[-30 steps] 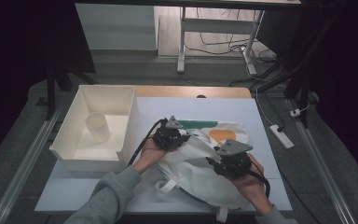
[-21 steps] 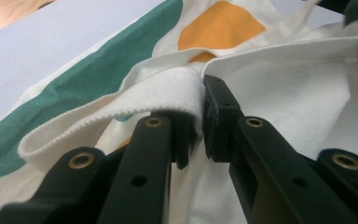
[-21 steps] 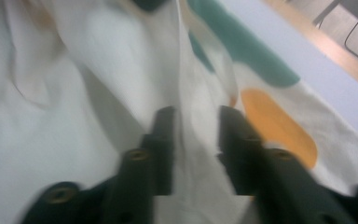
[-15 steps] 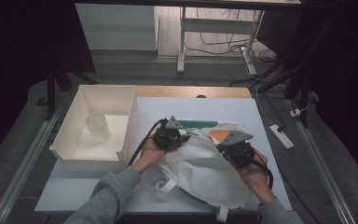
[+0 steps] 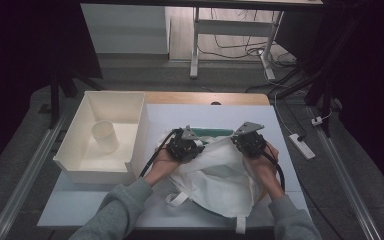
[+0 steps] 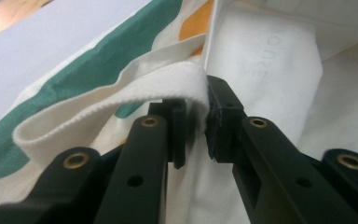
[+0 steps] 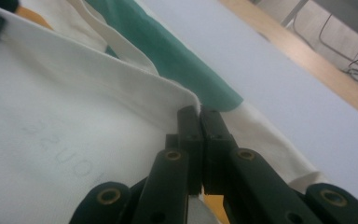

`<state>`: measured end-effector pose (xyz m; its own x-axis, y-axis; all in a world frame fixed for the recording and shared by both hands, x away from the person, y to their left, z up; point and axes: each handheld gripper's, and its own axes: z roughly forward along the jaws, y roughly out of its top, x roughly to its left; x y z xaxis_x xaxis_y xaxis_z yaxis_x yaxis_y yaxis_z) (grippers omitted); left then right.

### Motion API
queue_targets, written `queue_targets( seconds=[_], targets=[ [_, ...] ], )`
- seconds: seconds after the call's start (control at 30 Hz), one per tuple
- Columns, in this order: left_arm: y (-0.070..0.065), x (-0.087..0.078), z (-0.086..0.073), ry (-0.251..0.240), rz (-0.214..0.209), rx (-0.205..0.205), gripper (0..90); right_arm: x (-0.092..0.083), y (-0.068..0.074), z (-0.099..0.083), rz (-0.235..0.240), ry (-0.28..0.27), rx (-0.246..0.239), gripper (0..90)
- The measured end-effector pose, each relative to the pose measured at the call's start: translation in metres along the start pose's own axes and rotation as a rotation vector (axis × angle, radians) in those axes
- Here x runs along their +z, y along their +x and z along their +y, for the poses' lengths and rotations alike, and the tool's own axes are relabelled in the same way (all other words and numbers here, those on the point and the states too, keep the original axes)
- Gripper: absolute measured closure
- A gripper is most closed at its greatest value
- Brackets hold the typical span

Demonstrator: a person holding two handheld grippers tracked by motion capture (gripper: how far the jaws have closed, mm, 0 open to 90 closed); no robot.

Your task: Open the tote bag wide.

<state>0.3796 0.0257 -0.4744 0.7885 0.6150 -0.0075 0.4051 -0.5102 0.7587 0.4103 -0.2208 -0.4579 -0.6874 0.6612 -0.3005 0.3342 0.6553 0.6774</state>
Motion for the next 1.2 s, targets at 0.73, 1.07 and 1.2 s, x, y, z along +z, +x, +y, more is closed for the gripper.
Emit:
queue_targets(
  seconds=[0.73, 1.07, 1.2],
  targets=[
    [-0.002, -0.008, 0.005, -0.017, -0.053, 0.025, 58.9, 0.023, -0.010, -0.014, 0.069, 0.012, 0.110, 85.0],
    [-0.016, -0.034, 0.010, -0.026, -0.071, 0.101, 49.5, -0.015, -0.005, -0.012, 0.125, -0.136, 0.168, 54.6],
    [-0.028, -0.039, 0.013, -0.025, -0.036, 0.159, 47.5, -0.028, -0.001, -0.011, 0.133, -0.175, 0.172, 52.5]
  ],
)
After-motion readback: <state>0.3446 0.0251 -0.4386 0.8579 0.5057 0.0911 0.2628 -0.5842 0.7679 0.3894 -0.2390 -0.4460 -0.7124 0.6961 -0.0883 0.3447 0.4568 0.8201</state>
